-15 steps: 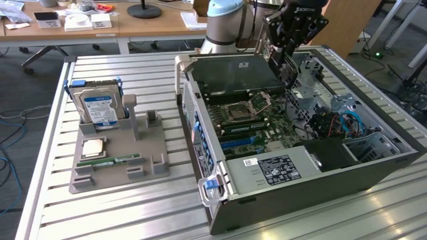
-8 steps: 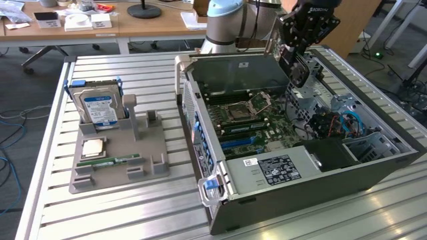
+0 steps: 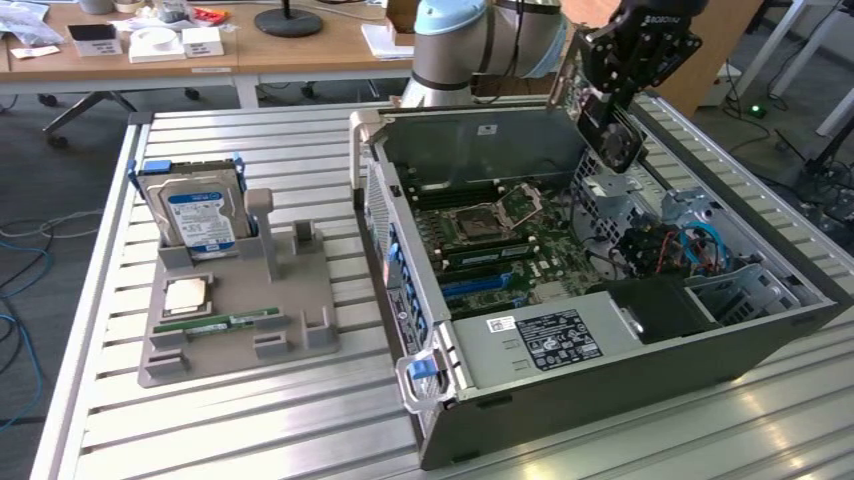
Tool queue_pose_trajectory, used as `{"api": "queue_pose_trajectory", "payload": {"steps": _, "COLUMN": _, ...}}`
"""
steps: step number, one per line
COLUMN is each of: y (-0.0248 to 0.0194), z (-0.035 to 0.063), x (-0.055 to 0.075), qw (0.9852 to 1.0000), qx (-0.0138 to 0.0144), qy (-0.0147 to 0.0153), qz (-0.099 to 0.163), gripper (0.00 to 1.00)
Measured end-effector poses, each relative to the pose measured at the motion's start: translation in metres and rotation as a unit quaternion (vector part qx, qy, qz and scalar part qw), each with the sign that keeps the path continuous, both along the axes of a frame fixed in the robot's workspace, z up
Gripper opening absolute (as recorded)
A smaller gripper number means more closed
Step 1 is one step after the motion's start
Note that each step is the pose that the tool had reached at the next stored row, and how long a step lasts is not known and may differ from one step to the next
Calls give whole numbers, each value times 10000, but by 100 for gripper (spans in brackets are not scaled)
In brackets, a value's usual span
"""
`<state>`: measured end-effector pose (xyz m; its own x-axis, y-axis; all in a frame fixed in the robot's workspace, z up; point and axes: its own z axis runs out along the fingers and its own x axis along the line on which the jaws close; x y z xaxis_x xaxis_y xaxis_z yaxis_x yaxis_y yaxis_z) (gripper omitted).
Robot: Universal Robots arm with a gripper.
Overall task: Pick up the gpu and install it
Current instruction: 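Pick up the gpu and move the gpu toward the slot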
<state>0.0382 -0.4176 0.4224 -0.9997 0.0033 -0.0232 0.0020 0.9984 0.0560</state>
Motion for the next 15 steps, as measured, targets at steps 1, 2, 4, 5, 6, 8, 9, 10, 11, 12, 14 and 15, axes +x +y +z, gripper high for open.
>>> {"api": "queue_pose_trajectory", "payload": {"steps": 1, "y": 0, "z": 0, "x": 31, "qw": 10000, "qx": 0, "qy": 0, "qz": 0, "gripper": 26}}
{"api": "queue_pose_trajectory", "payload": {"steps": 2, "y": 0, "z": 0, "x": 56, "qw": 10000, "qx": 0, "qy": 0, "qz": -1, "gripper": 26}}
{"api": "queue_pose_trajectory", "payload": {"steps": 4, "y": 1, "z": 0, "x": 85, "qw": 10000, "qx": 0, "qy": 1, "qz": 0, "gripper": 26}}
{"api": "queue_pose_trajectory", "payload": {"steps": 5, "y": 1, "z": 0, "x": 87, "qw": 10000, "qx": 0, "qy": 0, "qz": 0, "gripper": 26}}
{"api": "queue_pose_trajectory", "payload": {"steps": 6, "y": 1, "z": 0, "x": 87, "qw": 10000, "qx": 0, "qy": 0, "qz": 0, "gripper": 26}}
{"api": "queue_pose_trajectory", "payload": {"steps": 8, "y": 0, "z": 0, "x": 87, "qw": 10000, "qx": 0, "qy": 0, "qz": 0, "gripper": 26}}
{"api": "queue_pose_trajectory", "payload": {"steps": 9, "y": 0, "z": 0, "x": 87, "qw": 10000, "qx": 0, "qy": 0, "qz": -1, "gripper": 26}}
{"api": "queue_pose_trajectory", "payload": {"steps": 10, "y": 0, "z": 0, "x": 88, "qw": 10000, "qx": 0, "qy": 0, "qz": -1, "gripper": 26}}
{"api": "queue_pose_trajectory", "payload": {"steps": 11, "y": -2, "z": 0, "x": 91, "qw": 10000, "qx": 0, "qy": 0, "qz": 0, "gripper": 26}}
{"api": "queue_pose_trajectory", "payload": {"steps": 12, "y": -7, "z": 1, "x": 93, "qw": 10000, "qx": -1, "qy": 0, "qz": 0, "gripper": 26}}
{"api": "queue_pose_trajectory", "payload": {"steps": 14, "y": -22, "z": 0, "x": 97, "qw": 10000, "qx": 0, "qy": 1, "qz": -1, "gripper": 26}}
{"api": "queue_pose_trajectory", "payload": {"steps": 15, "y": -30, "z": 1, "x": 99, "qw": 10000, "qx": 0, "qy": 1, "qz": -1, "gripper": 26}}
